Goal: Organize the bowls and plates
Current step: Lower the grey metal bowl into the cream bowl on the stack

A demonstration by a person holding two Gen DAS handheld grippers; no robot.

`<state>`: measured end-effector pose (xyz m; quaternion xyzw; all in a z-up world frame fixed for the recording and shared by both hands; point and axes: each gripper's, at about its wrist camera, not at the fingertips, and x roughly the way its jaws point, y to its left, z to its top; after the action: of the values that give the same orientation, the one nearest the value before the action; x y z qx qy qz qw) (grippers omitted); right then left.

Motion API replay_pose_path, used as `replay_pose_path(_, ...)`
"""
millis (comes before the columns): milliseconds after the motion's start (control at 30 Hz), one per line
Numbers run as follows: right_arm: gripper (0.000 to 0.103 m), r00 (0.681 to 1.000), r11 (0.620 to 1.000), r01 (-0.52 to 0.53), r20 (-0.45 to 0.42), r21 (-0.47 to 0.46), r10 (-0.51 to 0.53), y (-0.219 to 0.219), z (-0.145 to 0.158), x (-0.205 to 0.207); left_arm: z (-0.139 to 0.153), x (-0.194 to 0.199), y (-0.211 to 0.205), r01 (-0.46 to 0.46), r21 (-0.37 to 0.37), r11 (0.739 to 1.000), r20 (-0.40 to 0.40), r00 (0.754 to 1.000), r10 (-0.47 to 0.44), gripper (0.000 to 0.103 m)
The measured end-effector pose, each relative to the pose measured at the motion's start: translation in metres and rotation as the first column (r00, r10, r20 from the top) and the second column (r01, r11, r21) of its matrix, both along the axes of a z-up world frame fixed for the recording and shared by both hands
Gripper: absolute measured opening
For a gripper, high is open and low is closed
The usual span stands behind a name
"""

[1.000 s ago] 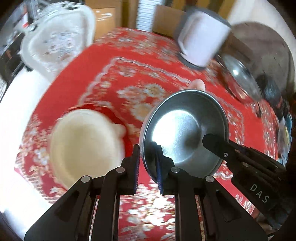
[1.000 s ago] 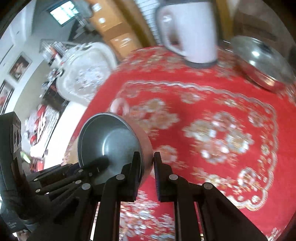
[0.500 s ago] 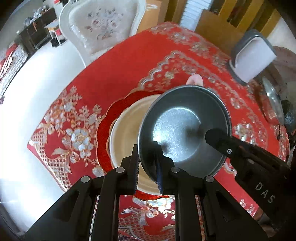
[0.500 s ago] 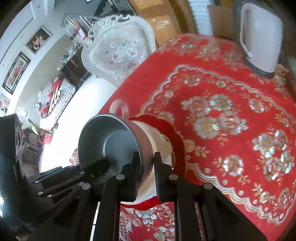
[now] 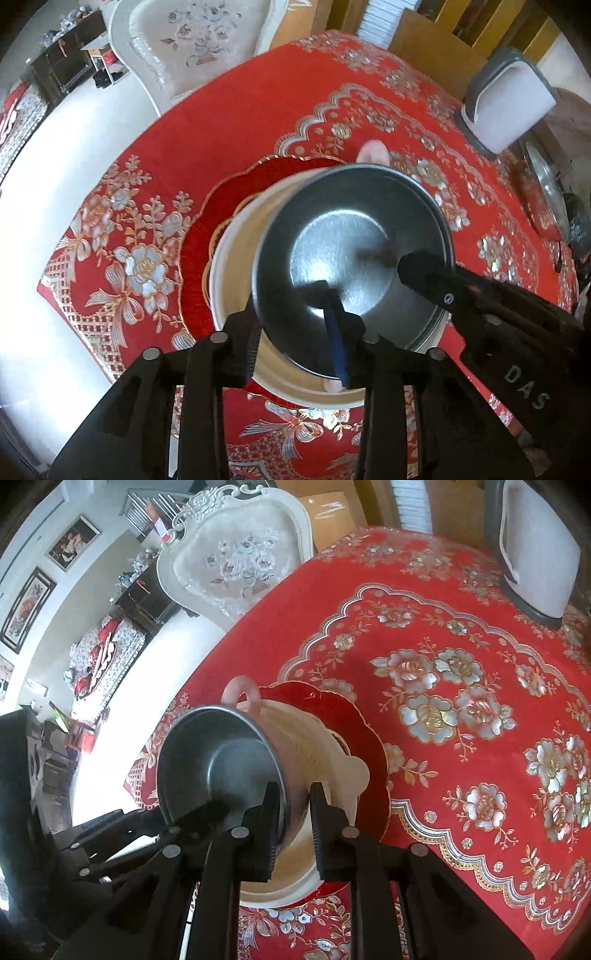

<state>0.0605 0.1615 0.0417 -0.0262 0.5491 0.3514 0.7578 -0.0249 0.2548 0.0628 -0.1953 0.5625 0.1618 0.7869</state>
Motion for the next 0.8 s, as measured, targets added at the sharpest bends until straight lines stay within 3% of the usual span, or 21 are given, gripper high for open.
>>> replay_pose_path(300, 0.02, 0.999, 1.0, -0.016, 0.043, -0.009, 0.016, -0.003, 0.009, -0.005, 0.02, -0.01, 0.007, -0.02, 0.065, 0.998, 0.044, 0.999, 0.018, 0.033)
replay_pose_path(567, 0.021, 0.996, 0.999, -0.001, 0.092, 0.043, -0.003, -0.024, 0.029, -0.015, 0.034, -0.024, 0.003, -0.025, 0.094, 0.995, 0.082, 0.996, 0.017, 0.033)
replay_pose_path(700, 0.037, 0.989, 0.999, 0.009, 0.15, 0.053, -0.017, -0.036, 0.038, -0.028, 0.034, -0.03, -0.005, -0.028, 0.105, 0.994, 0.099, 0.995, 0.018, 0.033)
replay_pose_path(800, 0.039, 0.981, 0.998, 0.027, 0.189, 0.05, -0.036, -0.044, 0.039, -0.038, 0.032, -0.032, -0.012, -0.019, 0.097, 0.995, 0.102, 0.995, 0.009, 0.033)
